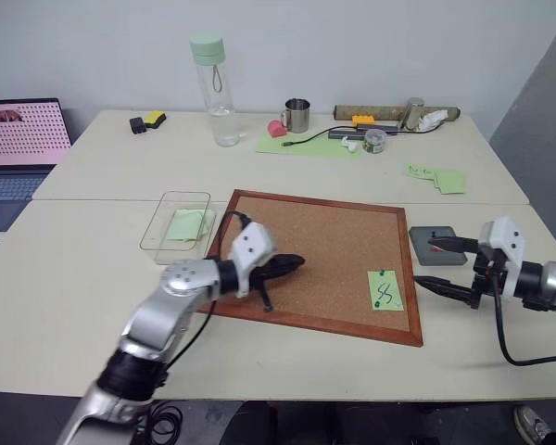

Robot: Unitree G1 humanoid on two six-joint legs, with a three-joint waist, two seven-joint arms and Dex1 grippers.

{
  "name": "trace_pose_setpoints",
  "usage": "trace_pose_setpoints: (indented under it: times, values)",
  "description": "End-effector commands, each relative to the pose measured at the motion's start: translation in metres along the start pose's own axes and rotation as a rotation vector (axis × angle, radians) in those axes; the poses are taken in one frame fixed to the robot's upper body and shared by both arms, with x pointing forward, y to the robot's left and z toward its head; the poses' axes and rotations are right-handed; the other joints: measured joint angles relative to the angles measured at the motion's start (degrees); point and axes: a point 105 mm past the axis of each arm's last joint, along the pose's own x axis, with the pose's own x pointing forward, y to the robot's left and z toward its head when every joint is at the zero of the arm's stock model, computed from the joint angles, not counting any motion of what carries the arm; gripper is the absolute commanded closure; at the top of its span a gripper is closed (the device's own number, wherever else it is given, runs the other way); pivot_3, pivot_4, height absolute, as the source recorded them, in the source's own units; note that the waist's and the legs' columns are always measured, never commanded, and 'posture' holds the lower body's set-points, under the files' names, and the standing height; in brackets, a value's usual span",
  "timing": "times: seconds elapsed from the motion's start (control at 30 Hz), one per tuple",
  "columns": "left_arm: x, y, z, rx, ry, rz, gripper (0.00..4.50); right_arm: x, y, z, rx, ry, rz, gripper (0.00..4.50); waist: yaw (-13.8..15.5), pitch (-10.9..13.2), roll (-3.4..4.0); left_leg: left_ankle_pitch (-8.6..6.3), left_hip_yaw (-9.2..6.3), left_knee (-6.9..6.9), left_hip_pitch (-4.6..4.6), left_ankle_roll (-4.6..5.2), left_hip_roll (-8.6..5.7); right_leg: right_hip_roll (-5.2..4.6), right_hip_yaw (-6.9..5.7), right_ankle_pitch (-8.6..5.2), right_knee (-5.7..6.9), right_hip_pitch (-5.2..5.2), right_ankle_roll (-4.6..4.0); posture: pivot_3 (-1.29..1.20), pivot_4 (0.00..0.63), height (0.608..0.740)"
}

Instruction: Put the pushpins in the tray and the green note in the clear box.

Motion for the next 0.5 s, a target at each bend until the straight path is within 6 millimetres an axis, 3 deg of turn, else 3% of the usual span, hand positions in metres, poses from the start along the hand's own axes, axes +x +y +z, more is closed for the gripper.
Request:
trace_pose_setpoints:
  times: [0.03,0.2,0.47,0.5]
  values:
    - [0.028,0.004,-0.011,0.014,-0.016,0.033,4.47,0.015,-0.003,-0.001,-0.023,0.023,0.001,0.00,0.06,0.00,-0.04,0.00,-0.01,0.00,-0.01,0.00,0.00,0.00,0.00,0.00,-0.01,-0.01,0.00,0.00,0.150,0.740]
    - [0.040,0.011,-0.033,-0.004,0.022,0.070,4.47,0.036,-0.005,-0.008,-0.020,0.038,0.028,0.00,-0.01,-0.03,-0.01,0.01,-0.01,0.03,-0.02,-0.02,0.00,0.00,-0.01,0.00,0.05,-0.06,0.00,0.00,0.150,0.740]
    - [0.037,0.014,-0.037,-0.016,0.021,0.087,4.47,0.055,-0.011,-0.018,-0.006,0.023,0.042,0.00,-0.05,-0.07,-0.01,0.02,-0.01,0.06,0.06,-0.01,0.00,0.00,0.01,0.01,0.09,0.01,0.01,0.00,0.150,0.740]
    - [0.036,0.014,-0.036,-0.016,0.021,0.088,4.50,0.055,-0.013,-0.019,-0.007,0.024,0.041,0.36,-0.09,-0.07,-0.01,0.02,0.00,0.06,0.06,-0.02,0.00,0.00,0.01,0.01,0.10,0.01,0.01,0.00,0.150,0.740]
